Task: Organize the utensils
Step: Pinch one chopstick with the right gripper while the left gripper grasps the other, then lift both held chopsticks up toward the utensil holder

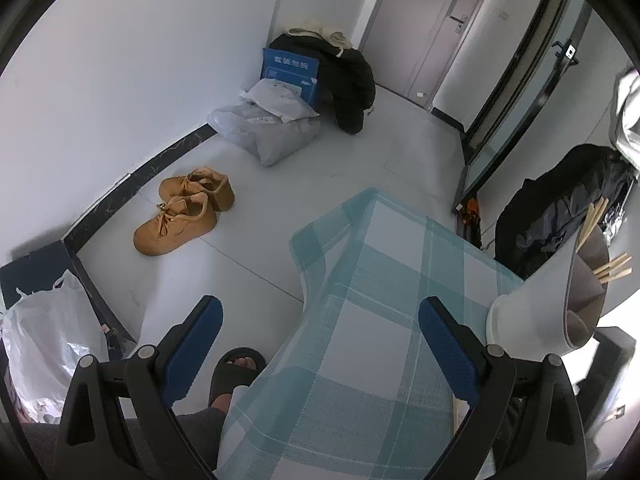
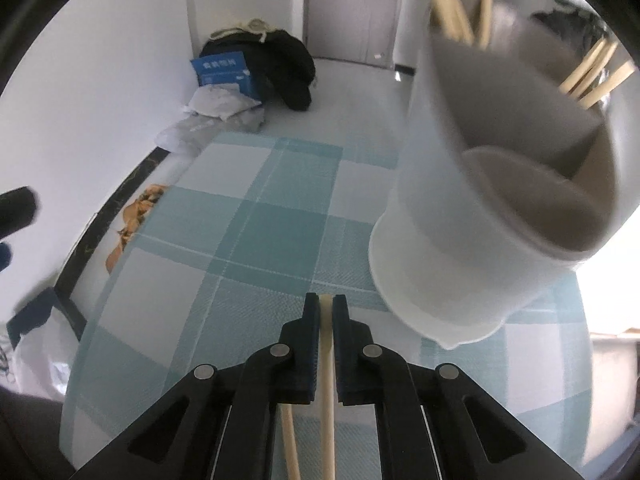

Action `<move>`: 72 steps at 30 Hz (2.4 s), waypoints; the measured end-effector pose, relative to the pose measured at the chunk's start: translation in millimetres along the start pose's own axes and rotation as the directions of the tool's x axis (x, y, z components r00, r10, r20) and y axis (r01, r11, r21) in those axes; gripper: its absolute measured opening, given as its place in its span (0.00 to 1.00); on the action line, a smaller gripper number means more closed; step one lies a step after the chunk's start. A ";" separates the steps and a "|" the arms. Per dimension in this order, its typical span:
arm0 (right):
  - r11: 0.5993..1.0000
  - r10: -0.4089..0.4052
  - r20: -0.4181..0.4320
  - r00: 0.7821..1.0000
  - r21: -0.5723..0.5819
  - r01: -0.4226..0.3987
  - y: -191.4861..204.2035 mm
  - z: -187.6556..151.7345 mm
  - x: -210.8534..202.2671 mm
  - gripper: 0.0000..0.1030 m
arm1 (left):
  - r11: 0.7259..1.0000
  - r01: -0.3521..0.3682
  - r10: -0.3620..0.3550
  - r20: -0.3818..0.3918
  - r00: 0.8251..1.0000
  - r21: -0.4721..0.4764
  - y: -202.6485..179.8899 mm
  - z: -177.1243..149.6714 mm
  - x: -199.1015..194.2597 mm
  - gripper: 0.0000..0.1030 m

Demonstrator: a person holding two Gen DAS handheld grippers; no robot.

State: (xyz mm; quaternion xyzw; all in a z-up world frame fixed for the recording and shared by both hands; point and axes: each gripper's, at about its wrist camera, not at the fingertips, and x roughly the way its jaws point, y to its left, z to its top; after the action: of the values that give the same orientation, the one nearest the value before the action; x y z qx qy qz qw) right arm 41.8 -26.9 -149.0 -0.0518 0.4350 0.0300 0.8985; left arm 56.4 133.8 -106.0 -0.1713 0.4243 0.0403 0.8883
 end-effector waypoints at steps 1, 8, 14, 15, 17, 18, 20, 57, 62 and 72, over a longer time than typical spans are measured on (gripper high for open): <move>1.000 0.012 0.018 1.000 -0.005 -0.012 -3.5 -1.8 -9.2 0.05 | 1.000 0.000 0.000 -0.002 1.000 0.006 -2.1 -1.0 0.5 0.93; 0.994 0.102 0.094 0.990 0.041 -0.106 -20.0 -0.3 -40.9 0.05 | 0.997 0.029 -0.024 -0.080 0.997 0.071 -16.6 -11.9 8.5 0.93; 0.949 0.216 0.145 0.966 0.204 -0.243 -63.1 -1.0 -60.8 0.05 | 0.988 0.093 -0.071 -0.169 0.983 0.125 -34.8 -26.7 15.2 0.93; 0.938 0.229 0.153 0.961 0.227 -0.260 -70.6 -2.3 -62.8 0.05 | 0.986 0.112 -0.087 -0.186 0.979 0.127 -38.4 -29.6 16.0 0.93; 0.925 0.234 0.164 0.958 0.267 -0.271 -91.2 -8.2 -72.2 0.05 | 0.981 0.141 -0.110 -0.216 0.970 0.132 -45.4 -35.1 16.8 0.93; 0.920 0.237 0.168 0.957 0.277 -0.276 -96.6 -9.9 -73.9 0.05 | 0.979 0.151 -0.117 -0.231 0.966 0.137 -49.7 -38.0 17.8 0.93; 0.901 0.252 0.182 0.950 0.313 -0.299 -114.2 -14.4 -78.5 0.05 | 0.977 0.151 -0.109 -0.252 0.962 0.154 -57.3 -42.1 19.8 0.93; 0.662 0.215 0.332 0.919 0.642 -0.387 -260.8 -72.7 -98.7 0.05 | 0.948 -0.077 0.186 -0.343 0.921 0.308 -137.5 -69.9 57.5 0.07; 0.669 0.213 0.344 0.914 0.631 -0.393 -260.1 -72.8 -104.2 0.05 | 0.961 -0.054 0.150 -0.344 0.927 0.272 -144.3 -68.0 56.7 0.02; 0.735 0.208 0.357 0.911 0.557 -0.386 -243.0 -66.5 -114.9 0.05 | 0.971 0.028 0.040 -0.278 0.960 0.236 -157.7 -49.5 19.9 0.02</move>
State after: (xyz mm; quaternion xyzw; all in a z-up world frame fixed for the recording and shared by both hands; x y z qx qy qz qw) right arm -57.1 -277.1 -83.5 0.3197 0.2961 0.0375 0.8993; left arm 66.7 -32.3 -107.4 -0.0664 0.5484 -0.0326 0.8330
